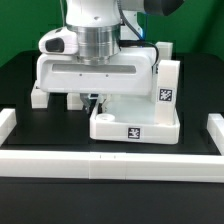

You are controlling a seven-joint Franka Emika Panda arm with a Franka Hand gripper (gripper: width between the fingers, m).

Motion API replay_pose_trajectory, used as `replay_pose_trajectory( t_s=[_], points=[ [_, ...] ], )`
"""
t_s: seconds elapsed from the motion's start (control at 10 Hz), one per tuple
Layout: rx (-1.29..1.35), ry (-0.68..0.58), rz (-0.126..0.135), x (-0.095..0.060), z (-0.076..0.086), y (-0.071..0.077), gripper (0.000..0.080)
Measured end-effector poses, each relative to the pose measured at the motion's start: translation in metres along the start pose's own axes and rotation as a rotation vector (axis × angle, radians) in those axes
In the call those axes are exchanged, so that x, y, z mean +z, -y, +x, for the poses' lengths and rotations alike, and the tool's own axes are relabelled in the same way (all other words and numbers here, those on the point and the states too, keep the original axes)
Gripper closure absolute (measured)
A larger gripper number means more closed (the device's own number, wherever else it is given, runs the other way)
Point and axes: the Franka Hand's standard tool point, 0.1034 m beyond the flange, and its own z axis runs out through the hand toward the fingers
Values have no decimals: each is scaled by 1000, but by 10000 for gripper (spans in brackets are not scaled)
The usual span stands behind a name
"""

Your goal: Assemble desk

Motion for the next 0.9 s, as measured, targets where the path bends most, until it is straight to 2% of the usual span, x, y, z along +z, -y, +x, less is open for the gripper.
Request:
replay_pose_trajectory(
  t_s=[0.2,0.7,0.9],
  points=[
    [-13,-6,0,-1,7,8,737],
    [-63,-48,-9,-1,50,23,737],
    [-70,-47,-9,0,49,22,737]
  ],
)
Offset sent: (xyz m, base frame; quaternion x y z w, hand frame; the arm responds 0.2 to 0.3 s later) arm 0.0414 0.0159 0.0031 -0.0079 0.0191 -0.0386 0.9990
